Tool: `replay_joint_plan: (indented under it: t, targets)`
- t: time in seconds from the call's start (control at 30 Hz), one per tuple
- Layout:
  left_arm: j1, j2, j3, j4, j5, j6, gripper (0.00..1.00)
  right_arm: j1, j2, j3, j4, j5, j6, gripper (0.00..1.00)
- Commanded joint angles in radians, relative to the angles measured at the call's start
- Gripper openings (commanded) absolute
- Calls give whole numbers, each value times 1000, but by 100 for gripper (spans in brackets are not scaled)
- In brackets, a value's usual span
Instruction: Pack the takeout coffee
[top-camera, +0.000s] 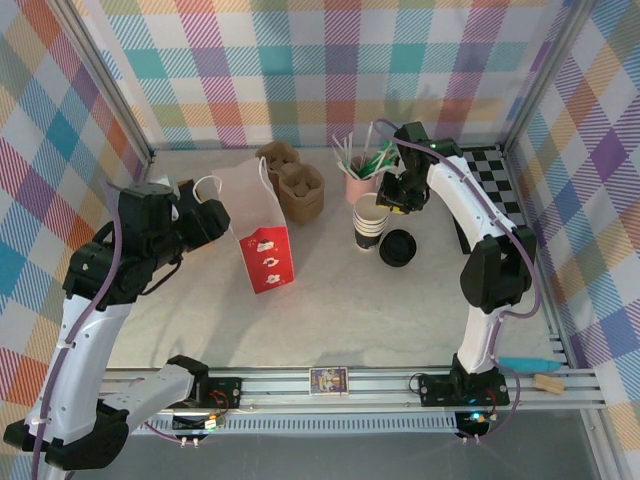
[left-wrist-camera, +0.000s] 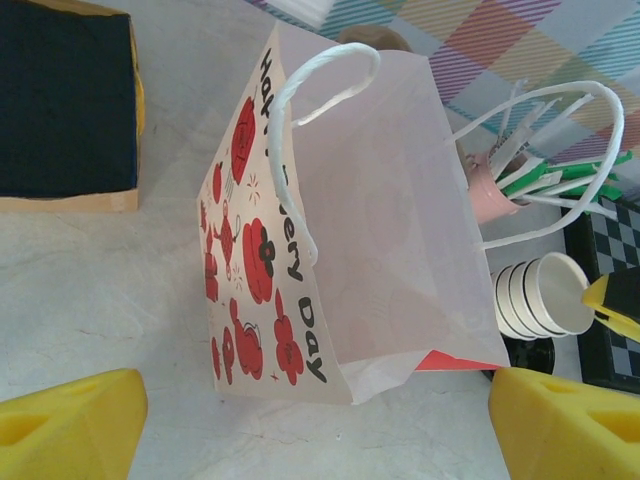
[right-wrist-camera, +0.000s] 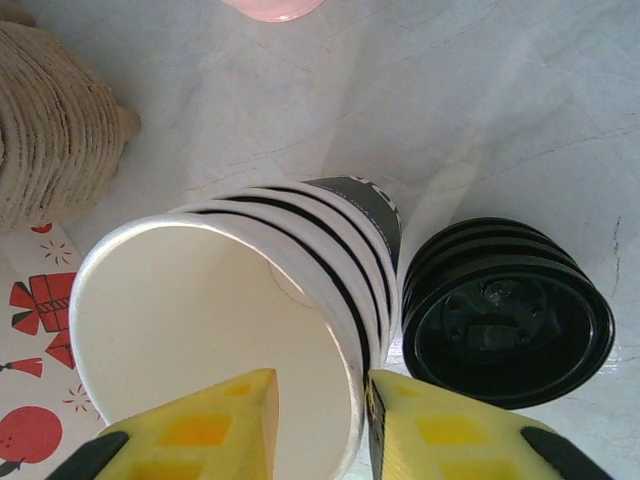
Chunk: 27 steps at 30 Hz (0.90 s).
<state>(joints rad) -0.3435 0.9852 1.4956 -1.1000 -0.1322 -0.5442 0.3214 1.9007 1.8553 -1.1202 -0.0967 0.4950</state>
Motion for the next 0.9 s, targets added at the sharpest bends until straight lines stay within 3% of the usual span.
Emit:
replay_joint_plan:
  t: [0.0,0.5,0.87]
  targets:
    - [8,-10,-8,-14,-18,15,88,11,18,37,-31,15,8,28]
    - [8,-17,-7,-11,-39,18,88,16,25,95,-57,27,-4,13]
    - [8,-24,-23,-8,-37,15,88,16,11,94,-73,88,0,29]
